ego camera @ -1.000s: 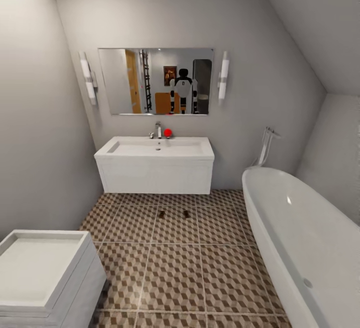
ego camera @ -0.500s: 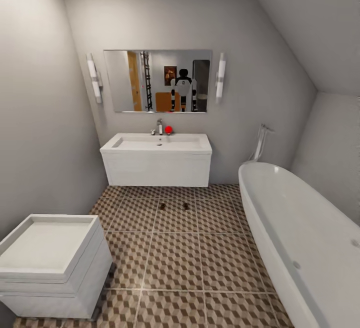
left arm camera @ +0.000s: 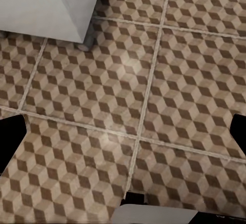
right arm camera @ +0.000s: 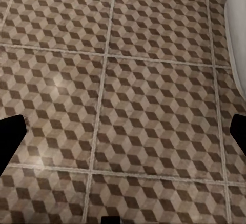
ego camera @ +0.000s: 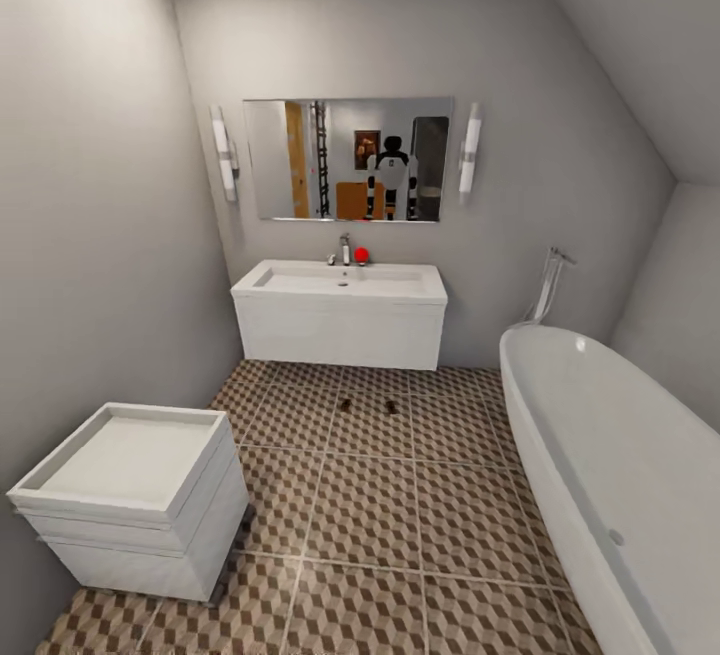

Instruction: Take the four mousetraps from the cabinet in the bathroom and place them on the bathroom floor. Make sure all four end up on the same floor surface, and ensure that at least two of them are either under or directly next to the same bathroom sink.

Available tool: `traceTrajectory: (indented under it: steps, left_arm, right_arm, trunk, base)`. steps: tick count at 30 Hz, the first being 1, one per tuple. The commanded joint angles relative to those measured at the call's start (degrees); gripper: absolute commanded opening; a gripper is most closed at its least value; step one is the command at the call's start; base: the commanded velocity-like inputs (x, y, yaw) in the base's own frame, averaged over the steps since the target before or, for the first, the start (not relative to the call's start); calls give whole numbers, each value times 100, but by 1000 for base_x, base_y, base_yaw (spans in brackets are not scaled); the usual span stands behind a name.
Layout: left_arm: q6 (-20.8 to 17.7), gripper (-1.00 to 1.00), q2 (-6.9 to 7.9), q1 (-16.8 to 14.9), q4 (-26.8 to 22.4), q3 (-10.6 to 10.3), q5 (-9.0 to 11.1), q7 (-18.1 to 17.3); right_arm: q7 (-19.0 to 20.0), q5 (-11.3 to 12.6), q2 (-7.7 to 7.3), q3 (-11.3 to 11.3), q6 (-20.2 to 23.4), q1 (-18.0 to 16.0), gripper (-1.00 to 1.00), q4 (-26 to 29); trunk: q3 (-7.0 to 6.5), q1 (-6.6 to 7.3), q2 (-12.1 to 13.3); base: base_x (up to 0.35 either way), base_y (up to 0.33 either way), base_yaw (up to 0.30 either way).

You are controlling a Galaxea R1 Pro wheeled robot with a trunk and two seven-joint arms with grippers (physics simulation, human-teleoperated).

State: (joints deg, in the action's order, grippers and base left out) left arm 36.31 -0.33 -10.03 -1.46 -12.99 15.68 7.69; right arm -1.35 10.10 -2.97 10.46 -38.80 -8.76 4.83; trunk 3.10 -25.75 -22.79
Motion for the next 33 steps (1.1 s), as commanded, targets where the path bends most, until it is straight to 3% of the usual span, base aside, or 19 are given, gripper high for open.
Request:
traceTrajectory:
  steps: [1, 33]
  left_arm:
    - [17, 100, -2, -7, 6, -50, 32, 28]
    - [17, 100, -2, -1, 6, -54, 31, 25]
  right_arm:
    - [-14, 44, -2, 51, -14, -3, 100, -2]
    - [-15, 44, -2, 54, -16, -3, 100, -9]
  trunk:
    - [16, -3, -13]
    - [116, -3, -13]
  base:
    - [-8, 0, 263]
    - [-1, 0, 271]
